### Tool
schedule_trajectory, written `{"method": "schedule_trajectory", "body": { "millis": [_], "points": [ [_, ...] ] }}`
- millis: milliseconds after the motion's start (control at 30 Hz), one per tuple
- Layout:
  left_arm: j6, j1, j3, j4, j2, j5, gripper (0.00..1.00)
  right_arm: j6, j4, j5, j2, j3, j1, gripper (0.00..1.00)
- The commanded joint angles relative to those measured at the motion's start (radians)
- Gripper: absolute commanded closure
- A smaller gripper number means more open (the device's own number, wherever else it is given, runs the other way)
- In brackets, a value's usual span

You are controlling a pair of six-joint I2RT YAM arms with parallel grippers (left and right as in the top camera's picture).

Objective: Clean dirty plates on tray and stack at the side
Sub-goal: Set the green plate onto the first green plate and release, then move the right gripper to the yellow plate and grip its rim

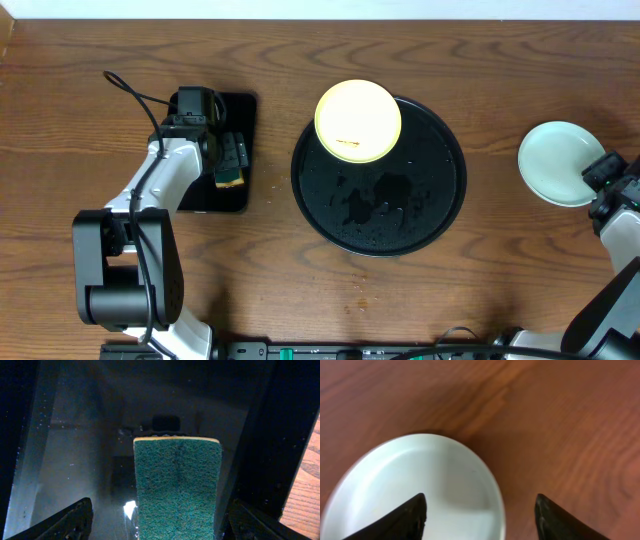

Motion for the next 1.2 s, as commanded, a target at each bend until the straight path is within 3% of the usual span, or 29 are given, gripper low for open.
{"method": "schedule_trajectory", "body": {
  "millis": [0, 100, 233, 367, 533, 700, 800, 867, 1067, 1167],
  "points": [
    [0.010, 0.003, -0.003, -0.001, -0.004, -0.009, 0.13, -0.019, 0.003, -0.152, -0.019, 0.021, -0.014, 0.32],
    [0.010, 0.003, -0.003, -0.002, -0.004, -0.009, 0.13, -0.060, -0.029, -0.307, -0.029, 0.055, 0.007, 0.34],
    [0.010, 0.003, -0.003, -0.001, -0.004, -0.010, 0.12, -0.117, -0.242, -0.391, -0.026, 0.190, 0.093, 0.34],
    [0.010, 0.003, -0.003, -0.002, -0.004, -0.009, 0.13, -0.258, -0.489, -0.398, -0.013, 0.380, 0.252, 0.32],
    [0.010, 0.003, -0.003, -0.001, -0.004, -0.009, 0.13, -0.424, -0.714, -0.397, 0.060, 0.609, 0.488, 0.22],
    [0.010, 0.003, -0.003, -0.002, -0.004, -0.009, 0.13, -0.536, -0.665, -0.404, 0.158, 0.646, 0.688, 0.18],
    [0.010, 0.003, -0.003, -0.001, -0.004, -0.009, 0.13, -0.483, -0.627, -0.411, 0.213, 0.646, 0.784, 0.07],
    [0.010, 0.003, -0.003, -0.001, -0.004, -0.009, 0.12, -0.473, -0.613, -0.411, 0.234, 0.646, 0.830, 0.06],
    [0.010, 0.003, -0.003, -0.001, -0.004, -0.009, 0.13, -0.512, -0.462, -0.183, 0.322, 0.646, 0.915, 0.34],
    [0.010, 0.003, -0.003, -0.002, -0.004, -0.010, 0.13, -0.589, -0.365, -0.151, 0.396, 0.646, 0.924, 0.58]
  ]
}}
